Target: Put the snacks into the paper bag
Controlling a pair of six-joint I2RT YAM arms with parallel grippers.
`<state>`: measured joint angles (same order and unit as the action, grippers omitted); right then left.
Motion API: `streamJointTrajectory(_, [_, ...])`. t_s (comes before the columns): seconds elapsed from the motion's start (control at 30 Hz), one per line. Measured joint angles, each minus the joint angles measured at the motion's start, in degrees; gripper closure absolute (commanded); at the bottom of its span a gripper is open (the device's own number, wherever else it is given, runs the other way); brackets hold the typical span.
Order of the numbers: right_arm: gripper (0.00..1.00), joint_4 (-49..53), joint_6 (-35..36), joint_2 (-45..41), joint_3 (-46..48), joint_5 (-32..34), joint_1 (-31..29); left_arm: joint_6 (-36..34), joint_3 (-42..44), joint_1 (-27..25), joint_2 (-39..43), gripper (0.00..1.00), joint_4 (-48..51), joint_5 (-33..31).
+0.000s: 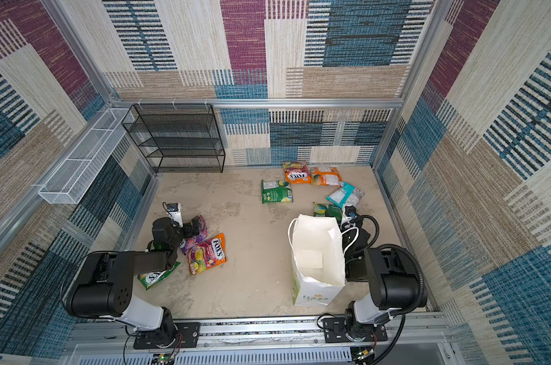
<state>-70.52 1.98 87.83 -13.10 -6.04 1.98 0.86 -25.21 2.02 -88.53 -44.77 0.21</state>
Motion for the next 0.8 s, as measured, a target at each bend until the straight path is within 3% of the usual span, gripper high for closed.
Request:
streamJointTrajectory(0.5, [0.00,2.0,-0.8,-2.4,0.1,1.4,0.1,0.0,0.0,0.2,0.4,0.01,0.2,0.0])
streamJointTrajectory(0.7, [0.00,14.4,-8.4,-14.1,-5.1,9.8,4.9,0.8,-2.8,-1.2,11.5,0.01,9.7,-6.4])
streamJointTrajectory(0.8, [0.00,23.1,-14.5,-18.2,-7.6,13.8,6.1,4.8,-3.6,-2.1,18.9,0.01,13.9,-7.8])
